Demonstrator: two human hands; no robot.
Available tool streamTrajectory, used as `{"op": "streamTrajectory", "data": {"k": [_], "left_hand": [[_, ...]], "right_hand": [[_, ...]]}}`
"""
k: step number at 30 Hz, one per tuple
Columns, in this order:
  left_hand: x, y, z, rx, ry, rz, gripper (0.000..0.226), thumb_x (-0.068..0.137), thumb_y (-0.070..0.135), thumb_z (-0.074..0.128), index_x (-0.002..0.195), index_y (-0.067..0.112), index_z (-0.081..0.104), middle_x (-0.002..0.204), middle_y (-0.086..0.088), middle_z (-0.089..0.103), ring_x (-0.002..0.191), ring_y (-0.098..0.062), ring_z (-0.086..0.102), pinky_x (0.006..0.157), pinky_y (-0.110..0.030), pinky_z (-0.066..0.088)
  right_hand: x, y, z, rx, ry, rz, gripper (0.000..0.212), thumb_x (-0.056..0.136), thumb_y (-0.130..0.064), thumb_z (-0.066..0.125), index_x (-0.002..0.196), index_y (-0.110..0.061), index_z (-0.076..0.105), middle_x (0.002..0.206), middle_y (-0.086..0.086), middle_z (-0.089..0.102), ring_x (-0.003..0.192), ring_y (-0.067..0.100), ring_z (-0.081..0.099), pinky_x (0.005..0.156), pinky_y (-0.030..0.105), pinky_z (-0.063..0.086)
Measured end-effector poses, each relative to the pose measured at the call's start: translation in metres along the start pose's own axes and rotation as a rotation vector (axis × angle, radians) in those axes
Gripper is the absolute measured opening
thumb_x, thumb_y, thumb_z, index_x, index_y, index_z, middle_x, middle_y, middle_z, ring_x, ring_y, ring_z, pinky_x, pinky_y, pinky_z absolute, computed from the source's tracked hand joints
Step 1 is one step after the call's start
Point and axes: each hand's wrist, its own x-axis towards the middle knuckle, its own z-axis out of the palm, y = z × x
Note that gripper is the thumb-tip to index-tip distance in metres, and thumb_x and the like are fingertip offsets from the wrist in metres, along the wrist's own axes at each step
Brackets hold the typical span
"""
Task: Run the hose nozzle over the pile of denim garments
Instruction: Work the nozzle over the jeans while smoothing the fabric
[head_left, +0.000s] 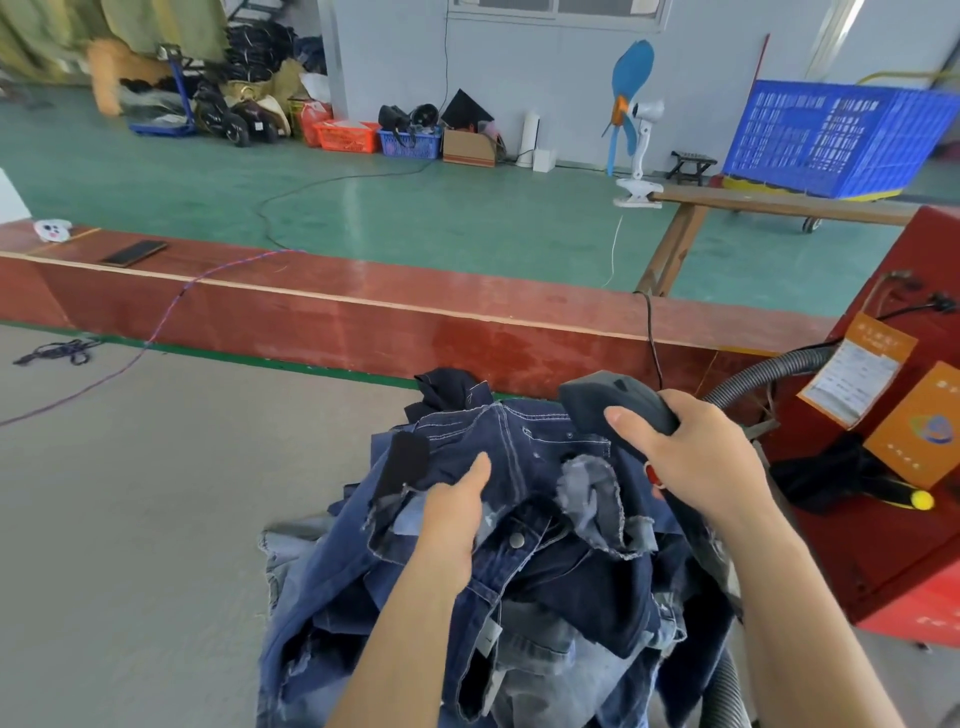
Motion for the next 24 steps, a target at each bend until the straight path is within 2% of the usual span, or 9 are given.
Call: {"op": "streamTrajectory", "data": {"k": [4, 8, 11, 13, 15, 17, 20, 22, 24], "left_hand": [[-0.034, 0.026, 0.000, -0.071, -0.202, 0.232, 0.049, 0.082, 0.042, 0.068, 0.107, -0.001, 0.071, 0.100, -0.016, 0.072, 0.090, -0.030, 0.069, 0.081, -0.040, 0.053], [-0.065, 0.071, 0.003, -0.042, -0.504, 0.513, 0.034, 0.069, 0.048, 0.077, 0.065, 0.014, 0.077, 0.077, -0.004, 0.073, 0.068, -0.015, 0.070, 0.060, -0.024, 0.055], [-0.051, 0.091, 0.010, 0.070, -0.563, 0.485, 0.020, 0.071, 0.037, 0.079, 0.069, 0.017, 0.074, 0.076, 0.000, 0.073, 0.064, -0.011, 0.070, 0.064, -0.022, 0.055], [-0.031, 0.077, 0.011, 0.103, -0.508, 0.367, 0.025, 0.070, 0.029, 0.075, 0.089, 0.014, 0.073, 0.083, 0.001, 0.074, 0.070, -0.009, 0.070, 0.076, -0.026, 0.053], [-0.012, 0.051, 0.009, 0.117, -0.370, 0.243, 0.030, 0.080, 0.020, 0.071, 0.107, 0.007, 0.070, 0.083, -0.001, 0.075, 0.072, -0.012, 0.071, 0.069, -0.025, 0.053], [-0.001, 0.032, 0.008, 0.165, -0.237, 0.151, 0.041, 0.081, 0.038, 0.073, 0.115, 0.015, 0.067, 0.087, -0.001, 0.076, 0.075, -0.017, 0.072, 0.059, -0.025, 0.055], [0.005, 0.028, 0.019, 0.287, -0.164, 0.173, 0.082, 0.050, 0.072, 0.074, 0.119, 0.029, 0.064, 0.107, 0.005, 0.072, 0.091, -0.017, 0.069, 0.071, -0.029, 0.055], [0.005, 0.026, 0.025, 0.243, -0.122, 0.271, 0.069, 0.053, 0.067, 0.077, 0.109, 0.028, 0.069, 0.098, 0.009, 0.074, 0.083, -0.008, 0.070, 0.063, -0.019, 0.054], [0.008, 0.024, 0.028, 0.111, -0.064, 0.276, 0.053, 0.066, 0.052, 0.081, 0.107, 0.020, 0.071, 0.099, 0.002, 0.075, 0.088, -0.015, 0.071, 0.078, -0.030, 0.058]], "right_hand": [[0.002, 0.001, -0.008, 0.047, 0.097, 0.016, 0.035, 0.084, -0.059, 0.058, 0.081, -0.025, 0.057, 0.064, -0.002, 0.063, 0.064, 0.020, 0.061, 0.059, 0.033, 0.045], [0.005, 0.006, -0.018, 0.071, 0.289, 0.048, 0.037, 0.086, -0.055, 0.058, 0.084, -0.018, 0.058, 0.066, -0.005, 0.059, 0.061, 0.019, 0.051, 0.054, 0.032, 0.034], [0.004, 0.007, -0.024, 0.108, 0.371, 0.054, 0.035, 0.085, -0.058, 0.057, 0.082, -0.023, 0.055, 0.064, -0.005, 0.057, 0.059, 0.016, 0.052, 0.052, 0.031, 0.034], [0.003, 0.008, -0.026, 0.111, 0.376, 0.052, 0.036, 0.086, -0.058, 0.057, 0.082, -0.023, 0.054, 0.063, -0.004, 0.057, 0.058, 0.016, 0.052, 0.051, 0.029, 0.034], [0.003, 0.007, -0.026, 0.109, 0.365, 0.049, 0.036, 0.086, -0.058, 0.057, 0.081, -0.022, 0.054, 0.063, -0.003, 0.057, 0.059, 0.016, 0.052, 0.052, 0.030, 0.034], [0.004, 0.005, -0.023, 0.100, 0.334, 0.039, 0.037, 0.085, -0.057, 0.058, 0.079, -0.021, 0.054, 0.064, -0.004, 0.058, 0.060, 0.017, 0.052, 0.053, 0.030, 0.034], [0.003, -0.002, -0.014, 0.104, 0.224, -0.004, 0.038, 0.081, -0.058, 0.058, 0.079, -0.020, 0.055, 0.063, -0.004, 0.061, 0.061, 0.018, 0.057, 0.054, 0.029, 0.040], [0.002, -0.007, -0.005, 0.105, 0.139, -0.030, 0.037, 0.081, -0.060, 0.058, 0.080, -0.022, 0.057, 0.064, -0.005, 0.063, 0.063, 0.018, 0.060, 0.059, 0.031, 0.045], [0.000, -0.010, 0.002, 0.070, 0.068, -0.038, 0.036, 0.082, -0.060, 0.058, 0.084, -0.024, 0.059, 0.070, -0.009, 0.064, 0.067, 0.013, 0.059, 0.059, 0.029, 0.042]]}}
